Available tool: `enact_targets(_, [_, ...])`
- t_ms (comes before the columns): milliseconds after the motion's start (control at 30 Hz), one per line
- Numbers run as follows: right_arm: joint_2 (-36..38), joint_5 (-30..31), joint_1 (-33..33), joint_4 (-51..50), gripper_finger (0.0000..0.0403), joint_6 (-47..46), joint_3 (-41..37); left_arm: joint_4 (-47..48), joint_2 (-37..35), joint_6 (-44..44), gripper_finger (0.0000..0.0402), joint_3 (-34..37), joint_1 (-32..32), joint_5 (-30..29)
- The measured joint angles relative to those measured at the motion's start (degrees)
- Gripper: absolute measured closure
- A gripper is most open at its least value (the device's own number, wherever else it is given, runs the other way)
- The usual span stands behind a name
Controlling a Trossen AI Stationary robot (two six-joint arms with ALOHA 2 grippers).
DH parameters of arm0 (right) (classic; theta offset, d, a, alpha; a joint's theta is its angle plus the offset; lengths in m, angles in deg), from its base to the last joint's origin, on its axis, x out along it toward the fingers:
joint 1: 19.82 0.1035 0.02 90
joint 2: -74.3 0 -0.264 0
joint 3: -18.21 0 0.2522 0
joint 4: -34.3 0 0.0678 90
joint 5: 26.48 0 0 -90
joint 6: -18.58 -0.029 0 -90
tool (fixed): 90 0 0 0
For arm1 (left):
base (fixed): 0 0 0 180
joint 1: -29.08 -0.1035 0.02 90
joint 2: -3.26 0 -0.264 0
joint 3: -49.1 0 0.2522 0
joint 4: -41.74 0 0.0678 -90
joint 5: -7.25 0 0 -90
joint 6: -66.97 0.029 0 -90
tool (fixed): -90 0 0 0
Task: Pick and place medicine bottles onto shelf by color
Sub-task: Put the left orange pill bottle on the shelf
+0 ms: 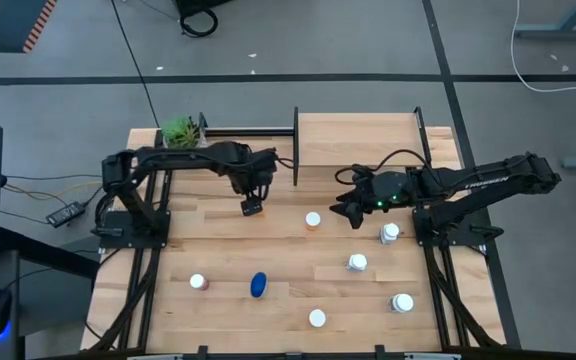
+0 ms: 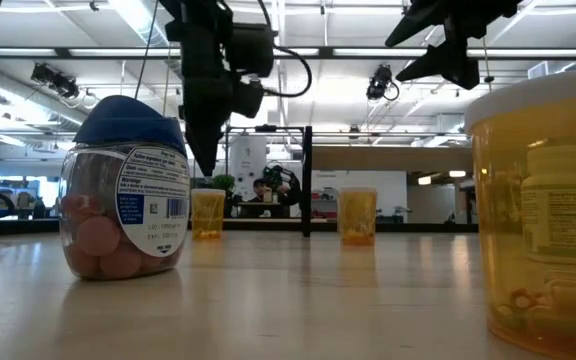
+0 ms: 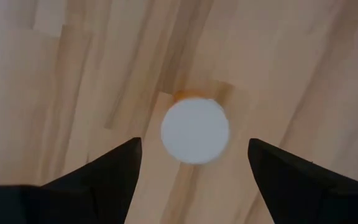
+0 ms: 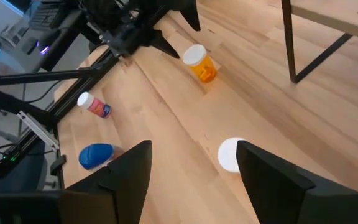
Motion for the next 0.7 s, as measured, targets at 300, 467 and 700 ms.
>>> enact_targets(300, [0.0, 0.0, 0.0, 0.0, 0.0159, -1.3, 0.0, -2.5, 1.6, 1.4, 0.0102, 0.0, 0.4, -3.1])
enact_targets(467, [0.0, -0.2, 0.0, 0.0, 0.0159, -1.5, 0.0, -2.6, 1.6, 1.1, 0.0102, 0.0, 0.6, -3.1])
enact_targets(700, [0.0, -0.2, 0.0, 0.0, 0.0159, -1.5, 0.0, -2.8, 1.6, 2.6, 0.0097, 0.0, 0.9, -4.0])
